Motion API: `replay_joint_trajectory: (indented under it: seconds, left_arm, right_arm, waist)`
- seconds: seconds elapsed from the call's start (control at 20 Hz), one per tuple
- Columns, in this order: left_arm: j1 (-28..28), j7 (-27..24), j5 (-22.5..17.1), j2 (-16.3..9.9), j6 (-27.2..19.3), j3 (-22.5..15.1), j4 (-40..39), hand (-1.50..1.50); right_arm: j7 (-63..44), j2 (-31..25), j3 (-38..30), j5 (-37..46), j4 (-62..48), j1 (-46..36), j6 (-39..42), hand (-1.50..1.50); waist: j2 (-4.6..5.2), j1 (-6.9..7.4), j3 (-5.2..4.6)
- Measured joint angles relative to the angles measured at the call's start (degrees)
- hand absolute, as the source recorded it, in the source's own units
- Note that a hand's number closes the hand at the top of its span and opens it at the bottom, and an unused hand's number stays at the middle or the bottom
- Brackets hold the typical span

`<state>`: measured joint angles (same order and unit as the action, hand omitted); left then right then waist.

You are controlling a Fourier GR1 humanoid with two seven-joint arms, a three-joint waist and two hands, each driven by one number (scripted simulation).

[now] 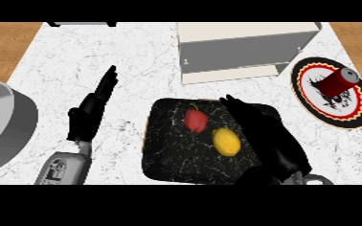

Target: Pick the lemon from the tray and place it in the tiered shelf

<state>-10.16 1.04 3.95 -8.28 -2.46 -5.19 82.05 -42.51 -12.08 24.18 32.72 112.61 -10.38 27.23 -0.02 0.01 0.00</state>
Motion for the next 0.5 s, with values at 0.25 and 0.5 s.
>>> replay_joint_trajectory:
  seconds: [0.25,0.5]
  left_arm:
    - [-0.14,1.52,1.16,0.91,0.12,0.34,1.03,0.00]
    - [0.48,1.38,1.70,1.23,1.10,1.10,1.49,0.00]
  right_arm:
    - [2.80,1.58,0.58,3.98,-3.89,0.56,-0.37,-1.50]
    - [6.36,2.30,-0.50,7.10,-7.51,0.69,-0.68,-1.50]
  waist:
    - [0.00,0.02,0.00]
    - [0.01,0.03,0.01]
